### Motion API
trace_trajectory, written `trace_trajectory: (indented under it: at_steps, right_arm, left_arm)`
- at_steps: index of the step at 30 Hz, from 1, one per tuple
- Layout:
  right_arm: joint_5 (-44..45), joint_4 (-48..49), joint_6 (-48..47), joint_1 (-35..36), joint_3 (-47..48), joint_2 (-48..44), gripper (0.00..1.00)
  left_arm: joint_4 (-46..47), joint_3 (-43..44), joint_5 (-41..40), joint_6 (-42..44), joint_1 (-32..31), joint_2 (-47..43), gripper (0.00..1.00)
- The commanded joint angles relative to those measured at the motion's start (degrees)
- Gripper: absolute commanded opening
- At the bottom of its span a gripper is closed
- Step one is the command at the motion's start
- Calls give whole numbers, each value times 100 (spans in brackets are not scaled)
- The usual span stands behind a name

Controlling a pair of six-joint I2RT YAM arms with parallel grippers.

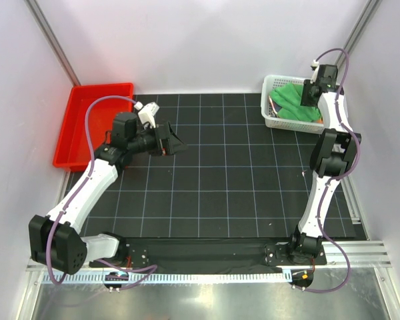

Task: Fold and stack the towels
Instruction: Grab crumpled towel

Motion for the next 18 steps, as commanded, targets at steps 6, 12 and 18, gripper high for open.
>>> trace_trajectory:
  at_steps: [6, 12, 18]
  right_arm:
    - [24, 126, -252, -3, 360, 250, 45]
    - [138, 29, -340, 6, 571, 391, 26]
    - [173, -15, -147, 146, 870, -231, 1]
  left_arm:
    - [102, 49, 115, 106, -19, -49, 100]
    - [102, 66, 150, 124, -11, -58, 100]
    - [145, 75, 202, 36, -19, -49, 100]
